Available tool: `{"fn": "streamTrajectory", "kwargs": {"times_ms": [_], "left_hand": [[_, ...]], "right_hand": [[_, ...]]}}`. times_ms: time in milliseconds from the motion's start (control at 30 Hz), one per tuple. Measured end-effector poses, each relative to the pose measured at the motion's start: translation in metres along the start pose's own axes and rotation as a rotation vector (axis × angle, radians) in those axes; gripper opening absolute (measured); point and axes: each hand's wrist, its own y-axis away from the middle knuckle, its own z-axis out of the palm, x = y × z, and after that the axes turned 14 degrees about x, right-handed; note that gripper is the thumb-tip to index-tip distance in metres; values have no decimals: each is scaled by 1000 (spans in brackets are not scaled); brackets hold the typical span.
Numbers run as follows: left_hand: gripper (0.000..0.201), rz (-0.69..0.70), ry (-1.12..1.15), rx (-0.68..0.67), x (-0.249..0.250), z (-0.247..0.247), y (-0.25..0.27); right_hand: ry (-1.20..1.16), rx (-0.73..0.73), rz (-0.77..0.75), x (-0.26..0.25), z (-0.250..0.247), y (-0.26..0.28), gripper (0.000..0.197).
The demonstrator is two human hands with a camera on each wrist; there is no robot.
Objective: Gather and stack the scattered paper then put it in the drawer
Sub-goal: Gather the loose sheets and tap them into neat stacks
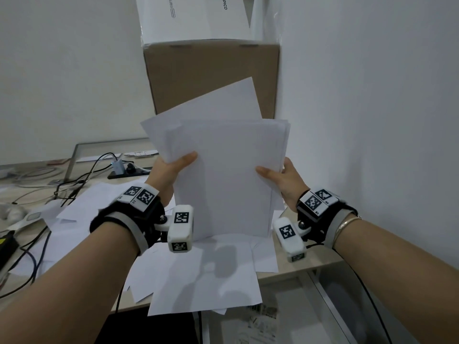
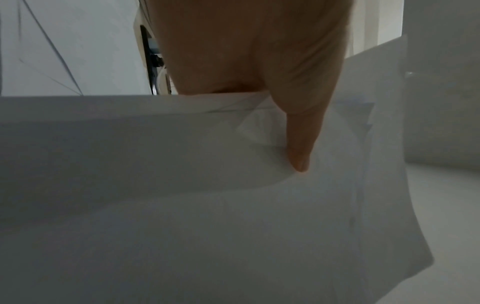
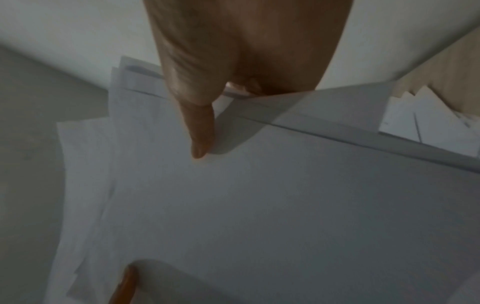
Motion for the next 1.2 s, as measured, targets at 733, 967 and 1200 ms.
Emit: {"fn": "streamTrajectory", "kwargs": {"times_ms": [733,967,1200], "left_hand": [[64,-24,-79,4,-23,-3,-3],[63,-169,-230,-205,-39,-2,8],[66,-325,-152,-82,-58,-13,16]], "right_hand": [[80,-19,63,27,8,-2,65],[52,-6,172,44,20,3,106],[120,-82,231,53,14,14,66]]}}
